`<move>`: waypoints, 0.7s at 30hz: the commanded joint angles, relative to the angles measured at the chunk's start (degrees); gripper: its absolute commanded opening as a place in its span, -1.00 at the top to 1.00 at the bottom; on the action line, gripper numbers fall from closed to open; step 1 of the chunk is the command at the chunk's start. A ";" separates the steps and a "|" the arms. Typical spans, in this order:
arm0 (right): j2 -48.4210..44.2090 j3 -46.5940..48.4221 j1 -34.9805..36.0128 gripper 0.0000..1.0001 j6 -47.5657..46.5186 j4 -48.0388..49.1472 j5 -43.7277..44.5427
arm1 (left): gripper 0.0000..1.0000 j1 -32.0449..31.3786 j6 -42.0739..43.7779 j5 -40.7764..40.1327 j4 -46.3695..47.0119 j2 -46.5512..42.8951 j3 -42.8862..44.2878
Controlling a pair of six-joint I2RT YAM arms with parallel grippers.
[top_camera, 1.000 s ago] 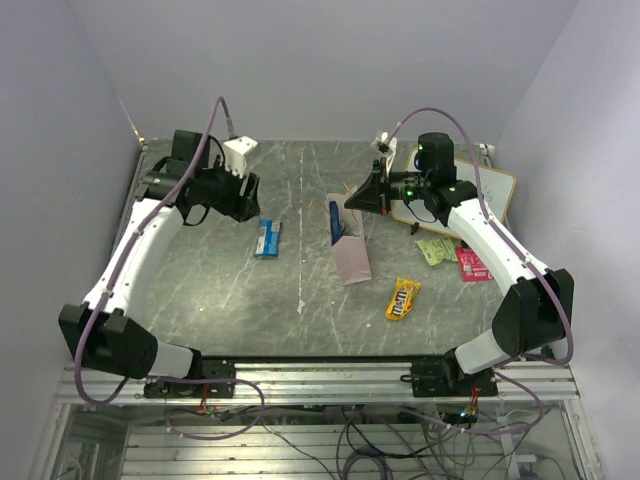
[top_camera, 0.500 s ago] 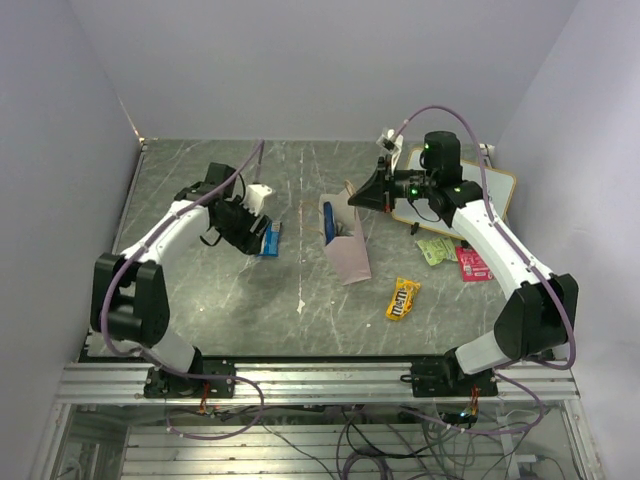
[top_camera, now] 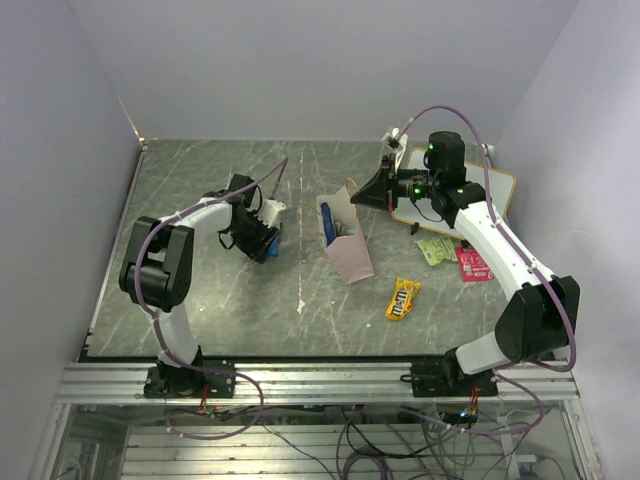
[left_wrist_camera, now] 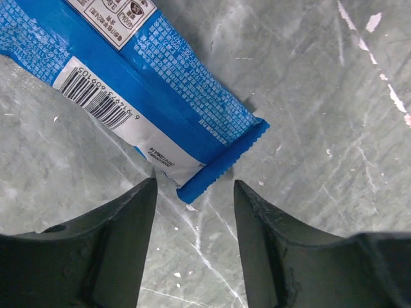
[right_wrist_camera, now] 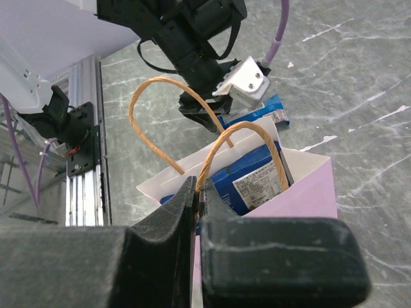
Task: Place the snacks into the paper bag
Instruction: Pick up the snack from the center of the board.
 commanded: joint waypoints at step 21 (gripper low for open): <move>-0.28 -0.98 -0.29 1.00 1.36 3.23 -1.45 | 0.71 -1.09 1.11 -1.88 0.17 0.32 1.80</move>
